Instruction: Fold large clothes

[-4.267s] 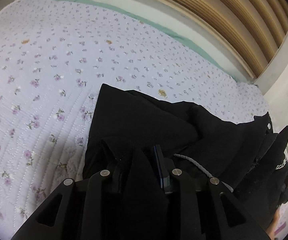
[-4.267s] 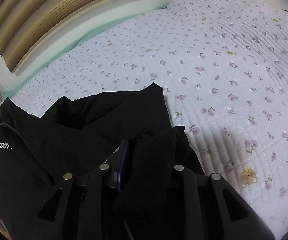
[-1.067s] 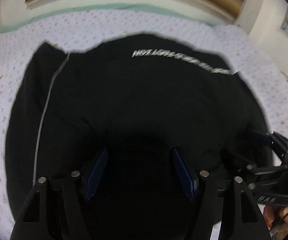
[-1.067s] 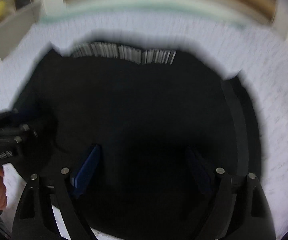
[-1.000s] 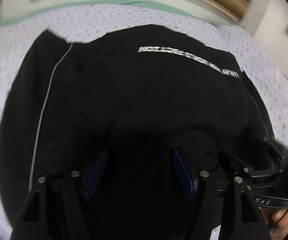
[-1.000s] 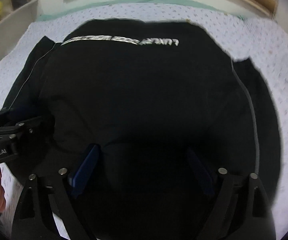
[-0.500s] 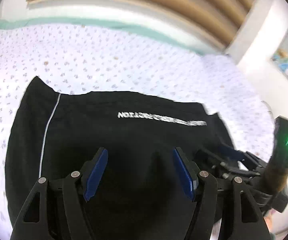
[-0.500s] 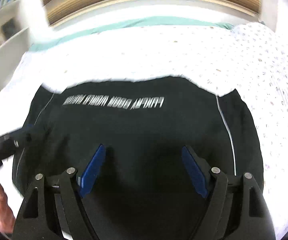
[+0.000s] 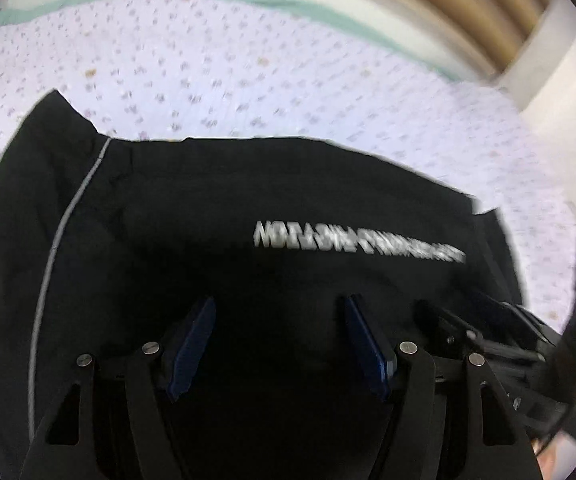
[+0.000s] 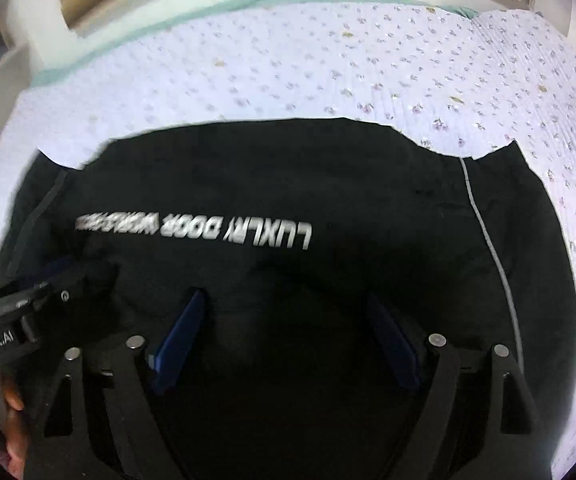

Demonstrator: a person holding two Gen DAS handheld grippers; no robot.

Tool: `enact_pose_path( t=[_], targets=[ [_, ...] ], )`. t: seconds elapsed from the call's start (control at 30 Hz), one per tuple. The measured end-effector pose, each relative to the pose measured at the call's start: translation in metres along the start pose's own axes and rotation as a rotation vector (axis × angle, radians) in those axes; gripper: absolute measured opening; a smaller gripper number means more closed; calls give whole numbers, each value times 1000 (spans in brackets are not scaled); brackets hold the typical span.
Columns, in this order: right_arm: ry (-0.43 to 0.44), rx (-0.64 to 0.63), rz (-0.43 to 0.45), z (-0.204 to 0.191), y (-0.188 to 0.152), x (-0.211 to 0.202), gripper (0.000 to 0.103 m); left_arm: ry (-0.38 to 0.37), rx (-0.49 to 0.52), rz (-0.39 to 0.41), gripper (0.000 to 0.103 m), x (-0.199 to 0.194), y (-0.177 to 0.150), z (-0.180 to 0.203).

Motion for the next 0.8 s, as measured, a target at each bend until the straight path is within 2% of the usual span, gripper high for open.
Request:
enact_pose_path(
  t=[0.1,0.17,0.23,0.3,0.37,0.43,0.53,0.67,0.8],
  targets=[
    [62,-39,45,-14,-16,-42,85,-75,14,57,68,-46,-16,-1],
    [31,-84,61,-22,-29,-61,85,-83,47,102,68,-73,-31,-4],
    [-4,-126,61,-33,-47,-74,85,-56,72,131,68,-89,-52,-9],
    [-24,-137,18,-39,-62,-66,85,-32,72,123,68,-87,-63,-15],
    [-44,-158,-57,-42,-79,-40,85,31,75,89,68,-75,-82,-27],
    [-32,-138,-71,-44,-85,-28,89,33,33,50,69,-52,-85,-43],
    [-54,-121,-8,-44,-89,-22,95,-8,-1,62,69,-40,-81,-51],
    [-77,-93,68,-45,-93,-28,97,20,-2,60,70,-42,-79,-51],
    [-63,-59,41,-45,-97,-40,97,6,28,47,70,-55,-79,-49]
  ],
)
Point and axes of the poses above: each gripper's, at about its wrist camera, not at the fingertips, and x roughly the way its jaws point, z to its right, y to its top, the point moved 6 cm from there along x, roughly the way its jaws point, and after that the axes turned 13 degrees about -x, right-handed, at the moved point
